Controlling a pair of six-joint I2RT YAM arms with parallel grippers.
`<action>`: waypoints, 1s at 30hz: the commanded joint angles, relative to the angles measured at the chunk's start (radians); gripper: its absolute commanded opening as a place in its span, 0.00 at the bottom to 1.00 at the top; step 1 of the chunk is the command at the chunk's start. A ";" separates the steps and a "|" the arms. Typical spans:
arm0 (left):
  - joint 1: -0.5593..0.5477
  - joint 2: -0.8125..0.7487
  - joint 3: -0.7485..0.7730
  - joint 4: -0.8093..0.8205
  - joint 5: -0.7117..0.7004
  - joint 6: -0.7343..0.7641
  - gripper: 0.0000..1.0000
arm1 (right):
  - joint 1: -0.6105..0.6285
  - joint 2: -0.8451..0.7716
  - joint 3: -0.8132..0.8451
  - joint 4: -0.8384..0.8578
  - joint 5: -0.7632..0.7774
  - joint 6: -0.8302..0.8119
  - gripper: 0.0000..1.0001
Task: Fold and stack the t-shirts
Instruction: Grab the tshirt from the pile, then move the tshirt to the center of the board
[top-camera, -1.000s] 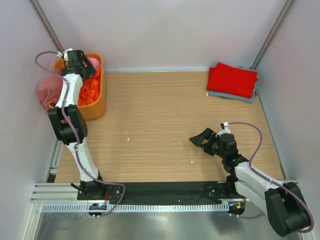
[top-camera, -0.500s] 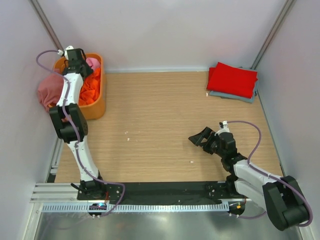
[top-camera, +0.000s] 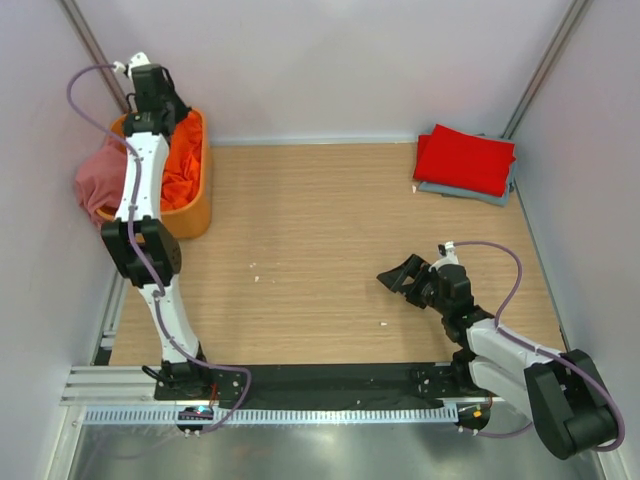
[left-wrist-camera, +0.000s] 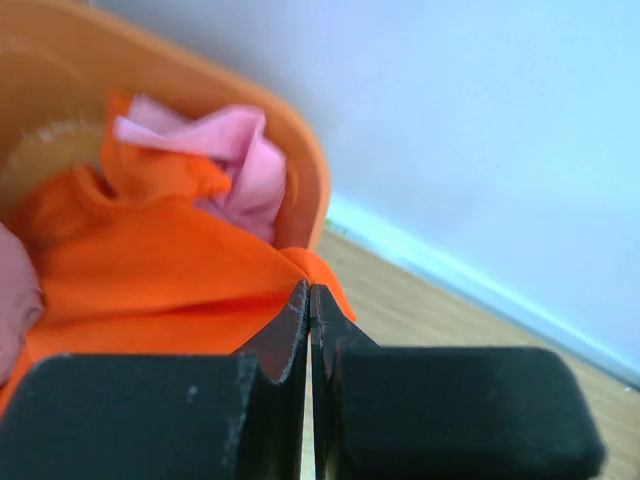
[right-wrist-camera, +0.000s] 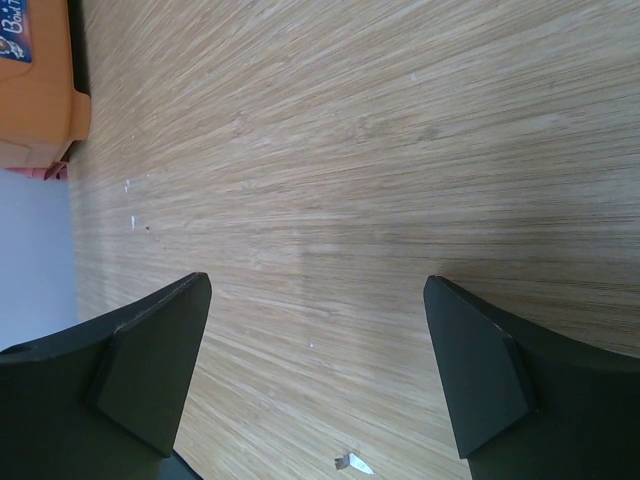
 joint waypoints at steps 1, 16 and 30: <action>0.000 -0.111 0.123 -0.033 -0.039 0.031 0.00 | 0.010 -0.017 0.010 -0.020 0.019 -0.027 0.94; -0.148 -0.424 0.340 0.010 0.240 0.022 0.00 | 0.012 -0.225 -0.009 -0.159 0.120 -0.004 0.94; -0.169 -0.771 -0.242 -0.100 0.324 -0.070 0.62 | 0.012 -0.381 0.595 -0.886 0.539 -0.153 1.00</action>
